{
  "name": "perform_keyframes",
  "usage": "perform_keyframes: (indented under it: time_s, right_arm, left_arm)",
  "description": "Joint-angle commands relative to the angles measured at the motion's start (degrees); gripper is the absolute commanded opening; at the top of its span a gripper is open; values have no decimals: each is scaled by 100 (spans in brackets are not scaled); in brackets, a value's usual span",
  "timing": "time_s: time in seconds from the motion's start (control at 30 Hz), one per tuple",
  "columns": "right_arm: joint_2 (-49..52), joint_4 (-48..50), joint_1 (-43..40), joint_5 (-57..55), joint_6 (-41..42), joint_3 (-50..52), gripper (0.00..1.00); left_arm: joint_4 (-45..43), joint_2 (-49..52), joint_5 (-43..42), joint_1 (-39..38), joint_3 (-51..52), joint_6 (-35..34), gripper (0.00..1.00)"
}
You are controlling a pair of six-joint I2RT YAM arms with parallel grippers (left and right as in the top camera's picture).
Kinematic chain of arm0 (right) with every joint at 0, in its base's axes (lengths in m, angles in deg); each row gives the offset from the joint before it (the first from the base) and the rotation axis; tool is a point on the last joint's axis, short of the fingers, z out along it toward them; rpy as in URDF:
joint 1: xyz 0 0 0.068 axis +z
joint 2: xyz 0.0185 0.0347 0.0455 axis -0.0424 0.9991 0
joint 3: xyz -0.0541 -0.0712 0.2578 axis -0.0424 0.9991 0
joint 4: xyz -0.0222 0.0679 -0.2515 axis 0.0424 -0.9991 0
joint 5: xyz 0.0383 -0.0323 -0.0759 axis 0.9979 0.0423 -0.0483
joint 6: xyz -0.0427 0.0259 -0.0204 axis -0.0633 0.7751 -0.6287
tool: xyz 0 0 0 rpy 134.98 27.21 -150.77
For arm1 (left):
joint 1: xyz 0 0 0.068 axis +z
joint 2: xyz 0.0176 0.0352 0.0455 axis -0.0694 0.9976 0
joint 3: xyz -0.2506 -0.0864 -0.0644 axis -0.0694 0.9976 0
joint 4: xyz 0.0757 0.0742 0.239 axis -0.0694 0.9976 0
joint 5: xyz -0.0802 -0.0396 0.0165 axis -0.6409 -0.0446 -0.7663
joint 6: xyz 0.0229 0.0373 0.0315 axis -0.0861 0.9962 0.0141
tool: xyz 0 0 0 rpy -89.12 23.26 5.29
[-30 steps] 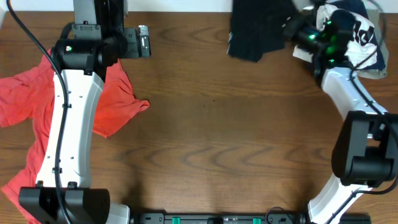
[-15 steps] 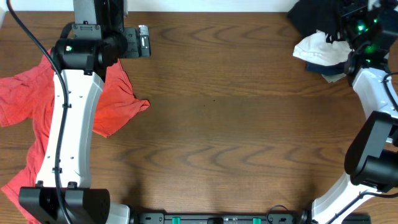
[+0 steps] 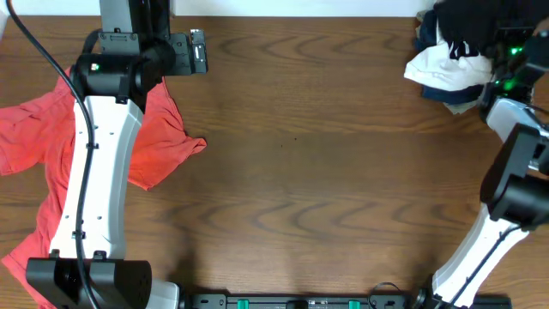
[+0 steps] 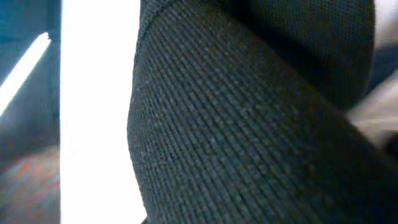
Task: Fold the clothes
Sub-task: 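Carry the black shirt to the clothes stack at top right and release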
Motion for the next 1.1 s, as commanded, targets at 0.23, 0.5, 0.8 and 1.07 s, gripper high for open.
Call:
perform_keyframes:
  time_s: [0.23,0.5,0.8,1.07]
  right_arm:
    - [227,-686,-2,74,-304,-494,1]
    - [-142,-1329,-282,1582,-1344,-494,52]
    - [-2188,-4907,-258,927,-3906,-494,64]
    - [-2929,-5515,-114,284,-5713,-494,73]
  left_arm:
    - [-57,61,33,20,83,-96,98]
    - [-107,61,33,20,83,-96,98]
    - [-107,61,31,20,83,-98,98]
    - [-111,127,31,20,83,-98,98]
